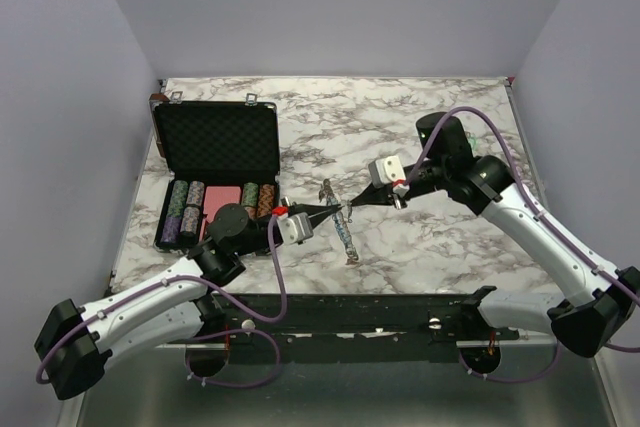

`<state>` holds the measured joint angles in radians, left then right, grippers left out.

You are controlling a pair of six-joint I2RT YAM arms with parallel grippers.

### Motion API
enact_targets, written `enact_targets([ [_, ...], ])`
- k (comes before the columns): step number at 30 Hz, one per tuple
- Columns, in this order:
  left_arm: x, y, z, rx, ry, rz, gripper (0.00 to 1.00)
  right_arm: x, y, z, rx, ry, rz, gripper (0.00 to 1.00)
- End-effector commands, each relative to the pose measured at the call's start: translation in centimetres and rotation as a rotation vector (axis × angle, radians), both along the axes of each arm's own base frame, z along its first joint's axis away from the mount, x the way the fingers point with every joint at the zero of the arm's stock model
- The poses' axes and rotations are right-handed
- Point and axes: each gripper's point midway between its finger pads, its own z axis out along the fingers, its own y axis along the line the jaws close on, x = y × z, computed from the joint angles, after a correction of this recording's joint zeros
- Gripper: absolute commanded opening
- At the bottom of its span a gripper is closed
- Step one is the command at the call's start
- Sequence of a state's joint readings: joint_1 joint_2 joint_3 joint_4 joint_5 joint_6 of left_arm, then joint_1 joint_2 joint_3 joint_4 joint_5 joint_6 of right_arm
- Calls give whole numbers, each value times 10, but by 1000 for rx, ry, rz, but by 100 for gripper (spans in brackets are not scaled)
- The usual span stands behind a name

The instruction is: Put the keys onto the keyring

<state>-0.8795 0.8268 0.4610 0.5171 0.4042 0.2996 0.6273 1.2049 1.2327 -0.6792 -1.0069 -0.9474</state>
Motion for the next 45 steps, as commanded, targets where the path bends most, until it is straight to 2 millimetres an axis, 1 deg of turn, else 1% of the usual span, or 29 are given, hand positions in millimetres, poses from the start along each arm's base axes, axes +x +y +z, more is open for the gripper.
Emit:
enact_targets([
  [1,-6,6,37,-137,-10,-4,0,8,0,4,6,2,-77,0],
  [7,-14,10,50,-246,93,-37,0,5,3,16,57,45,-91,0],
  [12,-12,15,56,-338,195,-36,0,-2,0,29,85,61,-98,0],
  [17,-10,20,60,-404,271,-62,0,-10,-1,33,102,80,-78,0],
  [21,-13,22,65,-426,264,-88,0,-12,0,30,115,115,-77,0],
  [27,-20,21,67,-428,237,-128,0,-2,7,35,153,137,-116,0],
  [31,-21,20,66,-418,234,-136,0,0,9,37,166,141,-119,0],
  [34,-21,18,63,-410,240,-142,0,-4,10,36,172,159,-99,0],
  [38,-21,17,63,-410,245,-144,0,-3,10,36,176,161,-103,0],
  [45,-21,17,63,-409,244,-144,0,-10,10,35,174,180,-71,0],
])
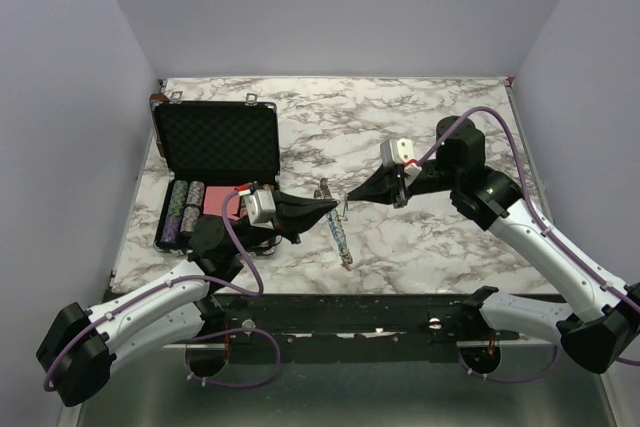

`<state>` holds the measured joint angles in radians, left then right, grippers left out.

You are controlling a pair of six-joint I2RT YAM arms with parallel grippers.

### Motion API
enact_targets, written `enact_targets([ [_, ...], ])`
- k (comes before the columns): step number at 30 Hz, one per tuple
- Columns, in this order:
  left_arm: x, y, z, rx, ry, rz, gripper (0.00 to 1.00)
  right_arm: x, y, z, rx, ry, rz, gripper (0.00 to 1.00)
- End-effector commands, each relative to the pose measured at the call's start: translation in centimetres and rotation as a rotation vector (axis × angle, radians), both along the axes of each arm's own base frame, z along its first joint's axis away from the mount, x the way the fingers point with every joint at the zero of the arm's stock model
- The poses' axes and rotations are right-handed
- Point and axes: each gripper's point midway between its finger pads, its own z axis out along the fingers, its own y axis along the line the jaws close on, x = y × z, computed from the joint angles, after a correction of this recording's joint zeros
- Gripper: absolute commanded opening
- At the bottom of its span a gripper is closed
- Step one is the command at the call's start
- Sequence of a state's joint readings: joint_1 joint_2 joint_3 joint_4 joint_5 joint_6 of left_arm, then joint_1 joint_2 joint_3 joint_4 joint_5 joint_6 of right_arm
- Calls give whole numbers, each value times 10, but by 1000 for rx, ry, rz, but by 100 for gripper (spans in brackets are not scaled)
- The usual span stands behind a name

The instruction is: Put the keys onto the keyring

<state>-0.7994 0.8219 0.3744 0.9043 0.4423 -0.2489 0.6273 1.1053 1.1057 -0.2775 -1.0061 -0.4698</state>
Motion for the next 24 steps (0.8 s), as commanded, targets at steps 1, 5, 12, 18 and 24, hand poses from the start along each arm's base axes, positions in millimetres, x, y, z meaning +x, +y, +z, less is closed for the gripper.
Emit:
enact_targets([
  [1,-7,4,17,-50,-56,-18,0,-8,2,-1,13,21,48,0],
  [5,-7,4,18,-52,-58,-18,0,-10,3,-2,14,31,60,0],
  [12,-8,3,17,-49,-59,-23,0,-10,4,-1,18,33,64,0],
  [18,-10,3,19,-55,-65,-34,0,-9,6,-1,18,41,66,0],
  [24,-10,3,19,-57,-64,-31,0,-13,6,-2,16,45,86,0],
])
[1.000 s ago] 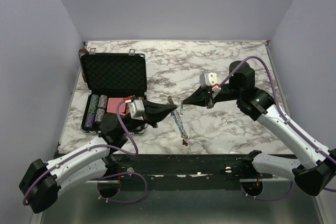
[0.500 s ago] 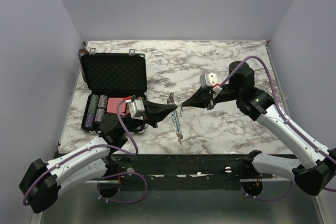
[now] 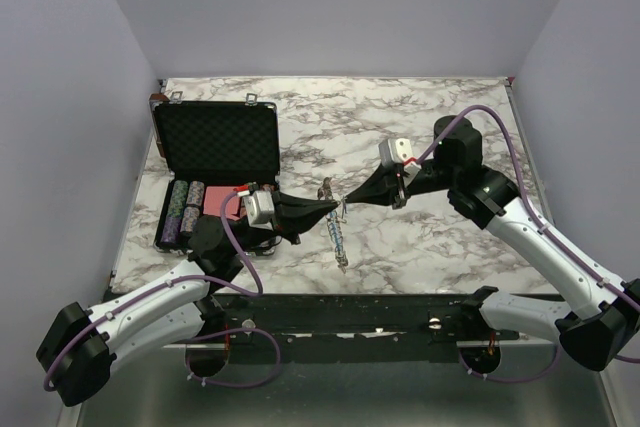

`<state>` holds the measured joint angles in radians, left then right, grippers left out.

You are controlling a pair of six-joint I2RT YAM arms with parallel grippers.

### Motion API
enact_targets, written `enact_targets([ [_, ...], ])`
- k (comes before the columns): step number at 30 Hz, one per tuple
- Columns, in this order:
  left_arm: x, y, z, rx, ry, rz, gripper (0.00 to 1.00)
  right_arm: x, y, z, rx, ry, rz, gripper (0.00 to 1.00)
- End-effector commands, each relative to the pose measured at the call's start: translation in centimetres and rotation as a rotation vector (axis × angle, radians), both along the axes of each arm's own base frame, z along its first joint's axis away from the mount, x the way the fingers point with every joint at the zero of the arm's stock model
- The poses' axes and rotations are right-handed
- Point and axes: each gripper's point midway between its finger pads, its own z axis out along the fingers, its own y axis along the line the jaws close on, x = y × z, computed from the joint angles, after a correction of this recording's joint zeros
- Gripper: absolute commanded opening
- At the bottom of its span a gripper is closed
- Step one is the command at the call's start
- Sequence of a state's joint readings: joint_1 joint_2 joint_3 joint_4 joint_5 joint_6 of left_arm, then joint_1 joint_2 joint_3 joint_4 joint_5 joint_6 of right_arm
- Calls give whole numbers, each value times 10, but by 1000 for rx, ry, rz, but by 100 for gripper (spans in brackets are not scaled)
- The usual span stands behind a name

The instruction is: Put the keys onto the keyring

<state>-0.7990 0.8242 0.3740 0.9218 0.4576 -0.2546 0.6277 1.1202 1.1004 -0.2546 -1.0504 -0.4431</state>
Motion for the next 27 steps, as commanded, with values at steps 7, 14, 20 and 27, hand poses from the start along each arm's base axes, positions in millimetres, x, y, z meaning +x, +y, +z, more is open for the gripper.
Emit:
enact_targets([
  [7,-5,3,15,-44,-51,-11,0,-10,3,0,10,14,59,0],
  [14,-6,3,15,-44,-54,-13,0,-9,4,0,12,15,53,0],
  [20,-6,3,15,-43,-55,-18,0,-9,4,0,14,20,55,0],
  [27,-6,3,14,-39,-54,-19,0,-10,5,1,18,23,60,0],
])
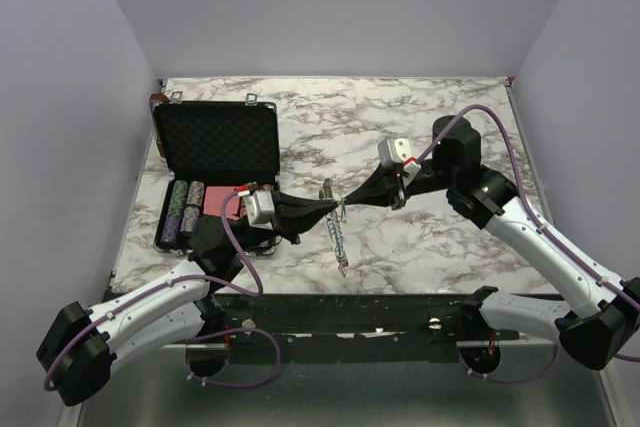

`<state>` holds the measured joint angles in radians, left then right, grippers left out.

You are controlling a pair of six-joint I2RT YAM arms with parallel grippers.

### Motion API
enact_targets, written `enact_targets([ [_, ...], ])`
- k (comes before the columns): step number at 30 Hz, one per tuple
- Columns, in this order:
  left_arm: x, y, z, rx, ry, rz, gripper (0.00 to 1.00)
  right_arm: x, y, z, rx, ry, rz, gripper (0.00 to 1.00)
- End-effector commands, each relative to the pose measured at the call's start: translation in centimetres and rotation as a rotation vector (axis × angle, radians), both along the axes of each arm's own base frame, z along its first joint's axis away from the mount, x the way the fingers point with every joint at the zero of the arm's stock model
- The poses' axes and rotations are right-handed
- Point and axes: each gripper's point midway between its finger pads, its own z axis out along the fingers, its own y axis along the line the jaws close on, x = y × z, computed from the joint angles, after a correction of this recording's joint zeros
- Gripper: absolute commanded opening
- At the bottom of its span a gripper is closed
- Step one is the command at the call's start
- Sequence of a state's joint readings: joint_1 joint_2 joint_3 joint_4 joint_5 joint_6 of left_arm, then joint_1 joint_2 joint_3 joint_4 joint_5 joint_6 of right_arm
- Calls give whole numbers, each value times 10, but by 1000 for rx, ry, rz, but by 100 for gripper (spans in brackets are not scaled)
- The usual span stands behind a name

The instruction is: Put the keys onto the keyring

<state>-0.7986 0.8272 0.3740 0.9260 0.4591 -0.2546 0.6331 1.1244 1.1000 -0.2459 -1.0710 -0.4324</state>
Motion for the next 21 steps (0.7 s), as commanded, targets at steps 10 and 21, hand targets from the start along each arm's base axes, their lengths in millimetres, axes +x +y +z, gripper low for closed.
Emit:
enact_targets([
  [10,-7,2,14,-35,-54,-24,0,-6,6,-2,11,22,38,0],
  [21,-4,-3,8,12,-50,-24,0,-9,8,-2,15,45,48,0],
])
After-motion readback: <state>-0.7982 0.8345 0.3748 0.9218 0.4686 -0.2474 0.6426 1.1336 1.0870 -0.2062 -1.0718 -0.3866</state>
